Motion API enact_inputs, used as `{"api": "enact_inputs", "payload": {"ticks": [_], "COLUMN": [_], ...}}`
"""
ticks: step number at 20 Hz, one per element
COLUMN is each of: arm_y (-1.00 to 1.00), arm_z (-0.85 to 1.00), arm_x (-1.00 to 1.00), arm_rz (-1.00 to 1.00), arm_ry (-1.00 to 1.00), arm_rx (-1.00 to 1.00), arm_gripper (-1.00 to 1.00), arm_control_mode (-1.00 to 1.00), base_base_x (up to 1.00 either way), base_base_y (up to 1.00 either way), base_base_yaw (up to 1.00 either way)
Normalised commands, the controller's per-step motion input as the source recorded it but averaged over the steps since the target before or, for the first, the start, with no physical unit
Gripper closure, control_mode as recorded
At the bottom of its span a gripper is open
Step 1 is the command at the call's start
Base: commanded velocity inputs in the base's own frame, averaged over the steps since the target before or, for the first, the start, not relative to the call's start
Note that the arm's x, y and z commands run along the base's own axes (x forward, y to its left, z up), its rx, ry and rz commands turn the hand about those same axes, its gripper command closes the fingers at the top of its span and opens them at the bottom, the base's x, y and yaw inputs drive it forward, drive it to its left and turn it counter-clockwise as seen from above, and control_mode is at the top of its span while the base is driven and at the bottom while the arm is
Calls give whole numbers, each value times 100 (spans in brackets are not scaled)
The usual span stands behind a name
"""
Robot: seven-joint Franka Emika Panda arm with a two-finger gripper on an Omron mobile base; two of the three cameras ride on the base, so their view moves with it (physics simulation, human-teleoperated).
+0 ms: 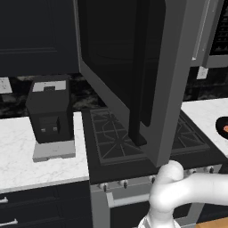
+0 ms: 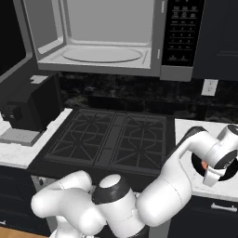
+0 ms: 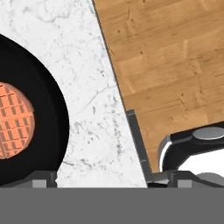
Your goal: Open the microwave, place the bowl with waffle inside the microwave, then close the microwave door and turn it on.
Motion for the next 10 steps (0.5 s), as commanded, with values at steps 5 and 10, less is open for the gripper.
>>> {"api": "enact_inputs", "payload": {"ticks": [5, 10], "arm_y": [0, -2], "arm_z": [-20, -19], "arm_x": [25, 21], "arm_rz": [0, 0], "arm_ry": [-2, -4], "arm_rx": [0, 0], "arm_gripper": [-100, -100], "arm_control_mode": [-100, -100], "base_base_x": [0, 0], "base_base_y": [0, 0], "base_base_yaw": [0, 0]}}
